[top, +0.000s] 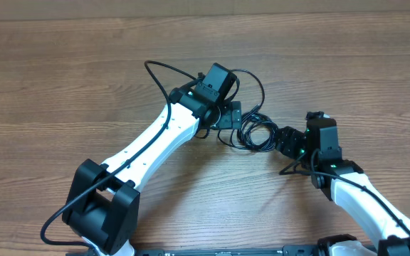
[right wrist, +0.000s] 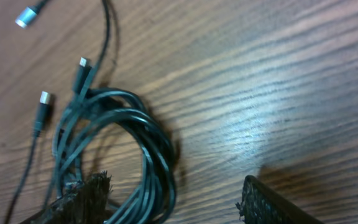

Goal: Untangle cables

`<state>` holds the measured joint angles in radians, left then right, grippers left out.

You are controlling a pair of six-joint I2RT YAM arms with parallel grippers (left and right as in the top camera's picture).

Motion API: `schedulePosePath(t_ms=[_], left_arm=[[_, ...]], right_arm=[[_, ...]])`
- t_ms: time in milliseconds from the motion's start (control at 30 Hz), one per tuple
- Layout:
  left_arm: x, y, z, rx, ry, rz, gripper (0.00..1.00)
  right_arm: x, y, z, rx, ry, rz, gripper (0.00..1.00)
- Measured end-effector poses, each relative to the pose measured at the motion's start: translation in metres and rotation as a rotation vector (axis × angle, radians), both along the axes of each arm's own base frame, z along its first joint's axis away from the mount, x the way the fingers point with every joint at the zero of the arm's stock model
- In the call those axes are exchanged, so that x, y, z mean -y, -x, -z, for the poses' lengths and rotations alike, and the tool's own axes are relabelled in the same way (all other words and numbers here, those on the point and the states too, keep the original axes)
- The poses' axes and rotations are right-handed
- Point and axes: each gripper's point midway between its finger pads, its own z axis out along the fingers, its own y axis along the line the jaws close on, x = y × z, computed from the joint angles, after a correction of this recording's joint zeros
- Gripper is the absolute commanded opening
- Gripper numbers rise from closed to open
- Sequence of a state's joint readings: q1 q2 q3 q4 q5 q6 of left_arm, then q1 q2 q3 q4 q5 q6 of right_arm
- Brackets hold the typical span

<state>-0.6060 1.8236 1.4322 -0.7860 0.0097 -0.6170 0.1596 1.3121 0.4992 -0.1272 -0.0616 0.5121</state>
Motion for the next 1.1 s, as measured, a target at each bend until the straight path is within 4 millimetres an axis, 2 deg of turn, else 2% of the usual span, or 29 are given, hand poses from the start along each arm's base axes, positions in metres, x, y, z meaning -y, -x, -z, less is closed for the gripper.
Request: schedulePosePath(t_ms=[133, 633, 833, 1100], left_arm=[[0.000, 0.000, 0.000, 0.000, 0.000, 0.000, 1.00], [0.000, 0.000, 0.000, 0.001, 0.000, 0.000, 1.00], [0.000, 0.000, 0.000, 0.001, 0.001, 0.000, 0.99], [0.002, -0.003, -0.001, 0.011, 0.008, 0.000, 1.00]], right_arm=[[-0.002, 0.001, 0.007, -0.019, 0.001, -0.013, 0.68], [-0.007, -0.002, 0.002, 0.011, 0.002, -0.067, 0.66], [-0.008, -0.003, 0.001, 0.021, 0.010, -0.085, 0.70], [-0.031, 0.002, 0.003, 0.031, 0.047, -0.195, 0.72]])
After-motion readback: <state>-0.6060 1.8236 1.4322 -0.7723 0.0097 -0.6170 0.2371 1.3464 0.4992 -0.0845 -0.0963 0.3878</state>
